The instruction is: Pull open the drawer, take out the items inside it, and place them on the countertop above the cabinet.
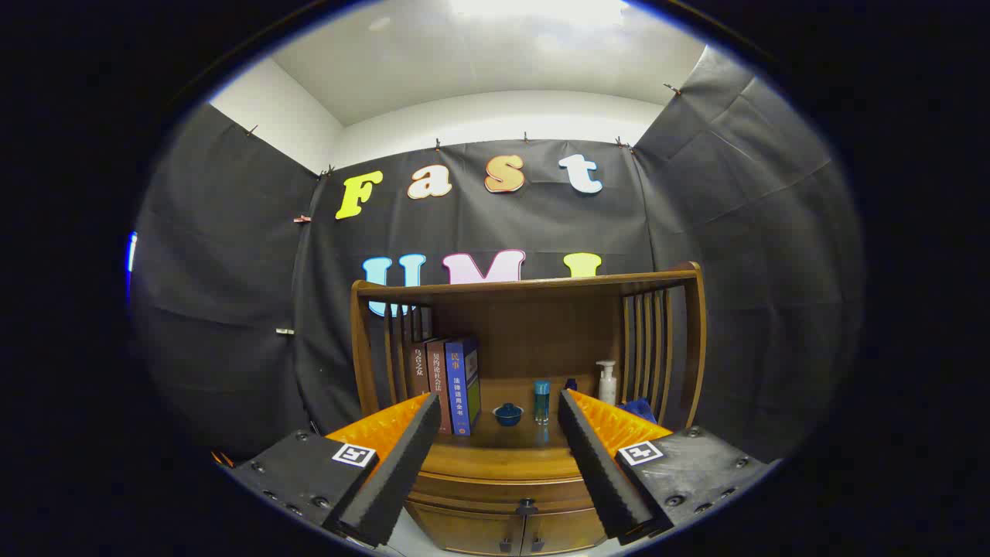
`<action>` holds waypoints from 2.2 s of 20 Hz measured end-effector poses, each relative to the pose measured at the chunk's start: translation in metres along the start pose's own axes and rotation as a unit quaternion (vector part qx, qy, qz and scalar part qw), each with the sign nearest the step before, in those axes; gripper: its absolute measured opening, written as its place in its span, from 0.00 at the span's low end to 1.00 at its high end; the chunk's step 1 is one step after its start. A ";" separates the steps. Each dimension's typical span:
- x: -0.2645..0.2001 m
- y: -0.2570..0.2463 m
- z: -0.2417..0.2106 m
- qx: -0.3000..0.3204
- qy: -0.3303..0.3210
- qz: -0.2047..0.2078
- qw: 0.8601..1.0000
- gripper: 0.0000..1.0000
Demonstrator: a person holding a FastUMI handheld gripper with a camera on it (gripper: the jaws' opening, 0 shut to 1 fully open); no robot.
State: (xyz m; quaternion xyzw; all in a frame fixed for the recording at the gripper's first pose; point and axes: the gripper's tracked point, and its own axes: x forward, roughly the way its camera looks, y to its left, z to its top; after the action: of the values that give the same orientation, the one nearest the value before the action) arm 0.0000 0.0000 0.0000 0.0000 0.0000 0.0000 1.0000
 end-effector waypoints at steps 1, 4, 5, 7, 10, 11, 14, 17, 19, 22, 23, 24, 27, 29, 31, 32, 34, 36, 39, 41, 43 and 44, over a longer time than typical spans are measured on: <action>0.000 0.000 0.000 -0.004 -0.002 -0.001 1.000 0.98; 0.000 -0.002 -0.005 -0.014 0.005 -0.005 1.000 0.98; 0.000 -0.003 -0.007 -0.016 0.008 -0.006 1.000 0.98; 0.001 -0.004 -0.010 -0.018 0.014 -0.007 1.000 0.98; 0.003 -0.006 -0.014 -0.014 0.021 -0.010 1.000 0.98; 0.003 -0.007 -0.014 -0.013 0.022 -0.011 1.000 0.98; 0.005 -0.008 -0.015 -0.012 0.023 -0.013 1.000 0.98; 0.006 -0.009 -0.016 -0.013 0.025 -0.015 1.000 0.98; 0.007 -0.010 -0.019 -0.012 0.027 -0.016 0.999 0.98; 0.006 -0.013 -0.022 -0.011 0.032 -0.019 0.999 0.98; 0.006 -0.014 -0.022 -0.009 0.033 -0.020 0.999 0.98; 0.007 -0.015 -0.023 -0.008 0.035 -0.022 0.999 0.98; 0.010 -0.016 -0.031 -0.005 0.042 -0.021 0.999 0.98; 0.012 -0.016 -0.041 -0.003 0.052 -0.021 0.998 0.98; 0.016 -0.019 -0.053 0.003 0.061 -0.022 0.998 0.98; 0.017 -0.019 -0.060 0.006 0.066 -0.023 0.998 0.98; 0.022 -0.020 -0.076 0.011 0.079 -0.024 0.997 0.98; 0.028 -0.021 -0.093 0.013 0.093 -0.026 0.995 0.98; 0.041 -0.024 -0.119 0.010 0.114 -0.033 0.993 0.98; 0.046 -0.025 -0.142 0.014 0.130 -0.034 0.991 0.98; 0.050 -0.026 -0.169 0.020 0.150 -0.036 0.988 0.98; 0.052 -0.028 -0.181 0.023 0.160 -0.038 0.986 0.98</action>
State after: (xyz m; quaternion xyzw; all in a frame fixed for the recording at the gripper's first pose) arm 0.0524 -0.0275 -0.1812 0.0235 0.1595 -0.0375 0.9862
